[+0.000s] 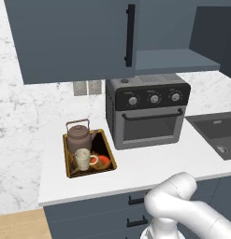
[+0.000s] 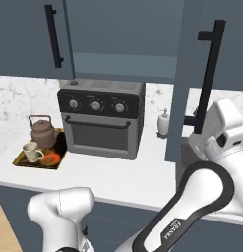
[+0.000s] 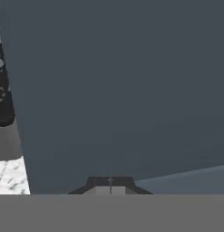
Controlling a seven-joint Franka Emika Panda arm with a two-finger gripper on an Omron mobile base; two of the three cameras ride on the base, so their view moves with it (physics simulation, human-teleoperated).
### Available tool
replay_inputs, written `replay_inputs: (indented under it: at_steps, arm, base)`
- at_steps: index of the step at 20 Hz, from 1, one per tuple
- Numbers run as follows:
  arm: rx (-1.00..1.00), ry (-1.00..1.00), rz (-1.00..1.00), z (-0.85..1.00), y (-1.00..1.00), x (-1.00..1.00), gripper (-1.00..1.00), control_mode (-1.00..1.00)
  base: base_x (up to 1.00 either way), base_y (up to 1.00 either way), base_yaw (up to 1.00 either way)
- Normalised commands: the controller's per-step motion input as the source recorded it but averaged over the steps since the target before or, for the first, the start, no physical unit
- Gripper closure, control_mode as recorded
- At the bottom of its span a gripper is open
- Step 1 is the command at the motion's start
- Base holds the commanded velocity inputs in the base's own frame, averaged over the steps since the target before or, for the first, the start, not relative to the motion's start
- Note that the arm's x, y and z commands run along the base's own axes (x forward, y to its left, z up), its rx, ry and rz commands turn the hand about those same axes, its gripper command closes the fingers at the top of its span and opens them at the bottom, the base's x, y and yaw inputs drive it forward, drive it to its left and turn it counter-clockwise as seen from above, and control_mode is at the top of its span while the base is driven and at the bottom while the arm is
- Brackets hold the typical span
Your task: Pick the kettle from the counter and place it on the tray. Then pick the mug from the cabinet and place it on the tray. Then close the cabinet doors.
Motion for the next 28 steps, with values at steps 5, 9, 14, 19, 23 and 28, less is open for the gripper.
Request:
replay_inputs:
  at_steps: [5,9,14,19,23,28]
  arm:
    - [-0.03,-0.24,0.00,0.30,0.96,0.00,1.00,-1.00]
    - [-0.07,-0.29,0.00,0.27,1.00,-0.07,1.00,-1.00]
    - [-0.09,-0.22,0.00,0.28,1.00,-0.05,1.00,-1.00]
    - [-0.01,0.08,0.00,0.44,0.58,0.16,1.00,-1.00]
    - [0.00,0.21,0.00,0.40,0.42,0.41,1.00,-1.00]
    - [-0.11,0.45,0.00,0.09,0.59,0.50,1.00,-1.00]
  base:
    - [0.00,0.00,0.00]
    - [0.00,0.00,0.00]
    - [0.00,0.00,0.00]
    - [0.00,0.00,0.00]
    - [0.00,0.00,0.00]
    - [0.00,0.00,0.00]
